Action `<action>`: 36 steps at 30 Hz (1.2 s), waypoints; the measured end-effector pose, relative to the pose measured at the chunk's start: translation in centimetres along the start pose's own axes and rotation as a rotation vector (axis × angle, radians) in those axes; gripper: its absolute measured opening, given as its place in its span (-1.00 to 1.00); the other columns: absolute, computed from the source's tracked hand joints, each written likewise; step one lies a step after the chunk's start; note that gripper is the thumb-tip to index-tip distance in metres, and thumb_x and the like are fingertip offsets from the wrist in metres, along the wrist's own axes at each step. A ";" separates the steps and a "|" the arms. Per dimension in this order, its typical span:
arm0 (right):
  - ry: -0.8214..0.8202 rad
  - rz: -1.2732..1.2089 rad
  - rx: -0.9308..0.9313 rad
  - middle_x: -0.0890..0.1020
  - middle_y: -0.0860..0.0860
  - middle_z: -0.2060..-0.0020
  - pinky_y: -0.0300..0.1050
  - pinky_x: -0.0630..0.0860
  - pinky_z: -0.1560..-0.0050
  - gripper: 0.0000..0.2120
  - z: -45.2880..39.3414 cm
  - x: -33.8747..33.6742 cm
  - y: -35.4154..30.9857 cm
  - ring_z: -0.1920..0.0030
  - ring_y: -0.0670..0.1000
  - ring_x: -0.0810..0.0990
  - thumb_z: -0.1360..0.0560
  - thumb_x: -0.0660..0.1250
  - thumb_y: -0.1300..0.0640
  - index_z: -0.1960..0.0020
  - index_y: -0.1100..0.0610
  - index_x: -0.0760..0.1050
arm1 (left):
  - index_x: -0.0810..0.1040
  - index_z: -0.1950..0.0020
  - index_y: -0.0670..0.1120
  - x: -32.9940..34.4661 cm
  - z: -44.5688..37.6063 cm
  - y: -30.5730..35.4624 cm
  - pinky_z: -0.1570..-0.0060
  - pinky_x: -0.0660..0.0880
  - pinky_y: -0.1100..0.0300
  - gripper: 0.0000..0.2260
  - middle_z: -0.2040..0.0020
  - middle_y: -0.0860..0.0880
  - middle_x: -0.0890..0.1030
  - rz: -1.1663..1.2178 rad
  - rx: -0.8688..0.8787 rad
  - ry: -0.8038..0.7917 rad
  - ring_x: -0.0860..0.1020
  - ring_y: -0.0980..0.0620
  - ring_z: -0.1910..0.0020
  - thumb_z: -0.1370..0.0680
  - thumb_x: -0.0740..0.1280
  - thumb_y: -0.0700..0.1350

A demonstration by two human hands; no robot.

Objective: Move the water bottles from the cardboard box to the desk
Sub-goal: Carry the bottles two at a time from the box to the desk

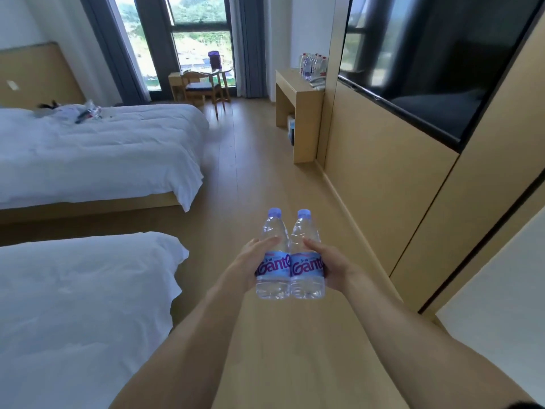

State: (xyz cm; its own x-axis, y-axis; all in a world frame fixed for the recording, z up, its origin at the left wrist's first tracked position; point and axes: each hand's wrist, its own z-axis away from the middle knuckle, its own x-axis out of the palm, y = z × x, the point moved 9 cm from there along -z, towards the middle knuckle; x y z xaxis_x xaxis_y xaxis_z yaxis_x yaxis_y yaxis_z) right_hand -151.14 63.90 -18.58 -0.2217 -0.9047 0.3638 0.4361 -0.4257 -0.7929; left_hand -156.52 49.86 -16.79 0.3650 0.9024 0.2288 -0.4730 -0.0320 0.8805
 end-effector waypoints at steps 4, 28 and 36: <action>-0.011 -0.002 -0.001 0.64 0.30 -0.19 0.02 0.66 0.09 -0.52 -5.7 -0.5 -3.2 -0.06 0.24 0.69 -0.60 0.33 -0.01 -0.41 0.24 0.45 | 0.50 -0.29 -0.24 -0.6 -5.9 2.2 -0.14 0.56 -0.26 -0.61 -0.12 -0.38 0.63 0.007 -0.020 0.005 0.62 -0.30 0.01 -0.56 0.45 -0.07; 0.089 -0.031 -0.041 0.58 0.36 -0.24 0.20 0.59 -0.16 -0.49 -46.5 -2.5 -29.4 -0.28 0.37 0.56 -0.60 0.33 -0.01 -0.43 0.27 0.43 | 0.50 -0.23 -0.20 -5.8 -50.8 24.2 -0.01 0.64 -0.20 -0.63 0.01 -0.29 0.67 -0.021 -0.028 -0.121 0.68 -0.24 0.12 -0.54 0.48 -0.05; -0.032 -0.014 0.015 0.60 0.37 -0.21 0.21 0.58 -0.14 -0.49 -61.9 -3.0 -36.7 -0.19 0.34 0.62 -0.60 0.32 -0.03 -0.42 0.25 0.42 | 0.45 -0.26 -0.20 -8.1 -63.8 31.0 0.09 0.67 -0.09 -0.62 0.00 -0.30 0.63 -0.021 -0.025 -0.081 0.67 -0.20 0.18 -0.55 0.47 -0.08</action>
State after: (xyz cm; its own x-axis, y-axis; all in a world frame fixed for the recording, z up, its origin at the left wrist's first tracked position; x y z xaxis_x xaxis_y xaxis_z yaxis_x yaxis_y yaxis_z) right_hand -220.48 83.29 -20.78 -0.1997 -0.8989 0.3901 0.4466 -0.4379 -0.7803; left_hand -225.25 69.00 -17.84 0.4381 0.8651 0.2443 -0.4841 -0.0020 0.8750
